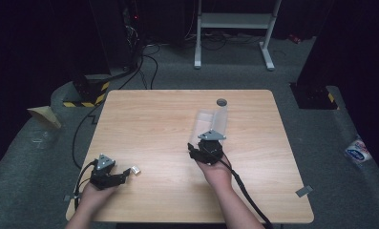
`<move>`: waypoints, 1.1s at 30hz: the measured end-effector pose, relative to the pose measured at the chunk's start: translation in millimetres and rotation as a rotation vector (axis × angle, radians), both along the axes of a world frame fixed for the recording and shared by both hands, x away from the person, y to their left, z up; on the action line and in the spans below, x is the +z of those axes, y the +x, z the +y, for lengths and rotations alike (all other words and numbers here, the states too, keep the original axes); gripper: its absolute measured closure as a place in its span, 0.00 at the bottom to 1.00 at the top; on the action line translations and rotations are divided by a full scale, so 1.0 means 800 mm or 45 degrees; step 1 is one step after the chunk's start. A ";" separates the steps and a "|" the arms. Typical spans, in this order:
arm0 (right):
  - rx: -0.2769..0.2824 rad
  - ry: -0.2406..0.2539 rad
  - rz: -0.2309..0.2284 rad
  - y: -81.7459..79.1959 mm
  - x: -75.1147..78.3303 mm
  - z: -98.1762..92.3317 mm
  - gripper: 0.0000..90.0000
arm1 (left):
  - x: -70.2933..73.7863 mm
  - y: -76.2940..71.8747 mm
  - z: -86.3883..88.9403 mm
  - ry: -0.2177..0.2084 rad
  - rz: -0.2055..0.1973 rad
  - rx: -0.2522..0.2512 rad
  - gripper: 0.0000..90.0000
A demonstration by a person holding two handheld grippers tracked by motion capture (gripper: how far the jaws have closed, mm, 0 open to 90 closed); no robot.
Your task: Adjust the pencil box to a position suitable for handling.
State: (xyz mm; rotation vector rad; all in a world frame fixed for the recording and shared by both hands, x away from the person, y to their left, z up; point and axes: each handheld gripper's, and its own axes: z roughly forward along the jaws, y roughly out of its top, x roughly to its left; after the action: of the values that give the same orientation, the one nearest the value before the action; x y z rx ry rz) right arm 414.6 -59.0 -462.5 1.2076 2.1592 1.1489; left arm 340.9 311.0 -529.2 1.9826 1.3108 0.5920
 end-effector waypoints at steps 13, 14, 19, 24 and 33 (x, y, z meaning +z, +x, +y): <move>-0.016 -0.042 0.072 0.017 -0.031 0.023 0.43 | 0.000 0.000 0.001 -0.009 -0.001 -0.005 0.28; -0.016 -0.042 0.072 0.017 -0.031 0.023 0.43 | 0.000 0.000 0.001 -0.009 -0.001 -0.005 0.28; -0.021 -0.056 0.064 0.022 -0.037 0.029 0.49 | 0.000 -0.001 0.000 -0.004 -0.002 0.001 0.28; -0.028 -0.088 0.081 0.031 -0.048 0.035 0.64 | 0.000 -0.003 0.000 -0.003 -0.001 0.002 0.28; -0.026 -0.073 0.100 0.031 -0.052 0.040 0.77 | 0.000 -0.004 0.001 -0.005 -0.002 0.002 0.28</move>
State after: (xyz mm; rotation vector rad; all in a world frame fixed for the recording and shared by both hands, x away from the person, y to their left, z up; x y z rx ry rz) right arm 439.1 -27.1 -504.0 1.2659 2.2162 1.0399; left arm 337.6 311.4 -529.3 1.9777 1.3120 0.5911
